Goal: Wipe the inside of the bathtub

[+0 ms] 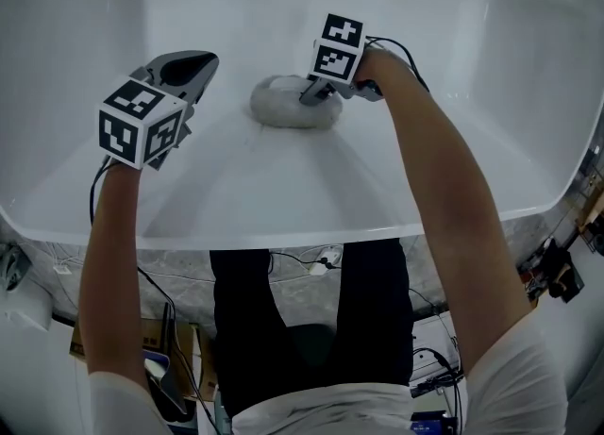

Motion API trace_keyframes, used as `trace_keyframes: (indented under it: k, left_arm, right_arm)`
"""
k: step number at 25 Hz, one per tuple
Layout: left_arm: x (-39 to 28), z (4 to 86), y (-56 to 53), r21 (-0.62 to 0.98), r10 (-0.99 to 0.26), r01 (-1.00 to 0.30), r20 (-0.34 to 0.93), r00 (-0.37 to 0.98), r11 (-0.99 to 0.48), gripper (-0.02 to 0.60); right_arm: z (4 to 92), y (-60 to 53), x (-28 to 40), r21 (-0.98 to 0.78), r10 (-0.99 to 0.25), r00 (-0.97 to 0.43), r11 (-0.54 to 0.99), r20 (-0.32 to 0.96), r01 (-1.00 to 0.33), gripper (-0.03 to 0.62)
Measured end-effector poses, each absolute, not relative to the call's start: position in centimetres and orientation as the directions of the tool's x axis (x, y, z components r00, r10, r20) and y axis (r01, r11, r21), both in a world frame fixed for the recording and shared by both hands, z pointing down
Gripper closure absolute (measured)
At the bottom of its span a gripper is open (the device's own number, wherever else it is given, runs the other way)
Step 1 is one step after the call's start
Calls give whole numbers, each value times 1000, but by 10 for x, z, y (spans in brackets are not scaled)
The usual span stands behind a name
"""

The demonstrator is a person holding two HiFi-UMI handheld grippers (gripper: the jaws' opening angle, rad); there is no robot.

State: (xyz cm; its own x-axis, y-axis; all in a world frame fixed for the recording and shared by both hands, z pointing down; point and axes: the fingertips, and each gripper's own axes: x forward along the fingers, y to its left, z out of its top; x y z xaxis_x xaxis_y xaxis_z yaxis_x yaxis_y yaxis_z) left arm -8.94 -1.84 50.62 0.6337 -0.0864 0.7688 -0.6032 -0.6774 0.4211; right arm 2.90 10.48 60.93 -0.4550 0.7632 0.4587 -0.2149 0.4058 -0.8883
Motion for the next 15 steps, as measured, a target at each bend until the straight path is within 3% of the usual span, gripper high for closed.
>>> trace_keyframes:
  k: [15]
  left_arm:
    - [21,498,4,435,-35,-547,760,649,-715,569]
  right_arm:
    - [600,117,135,-871,730,-475,423,491,-250,500]
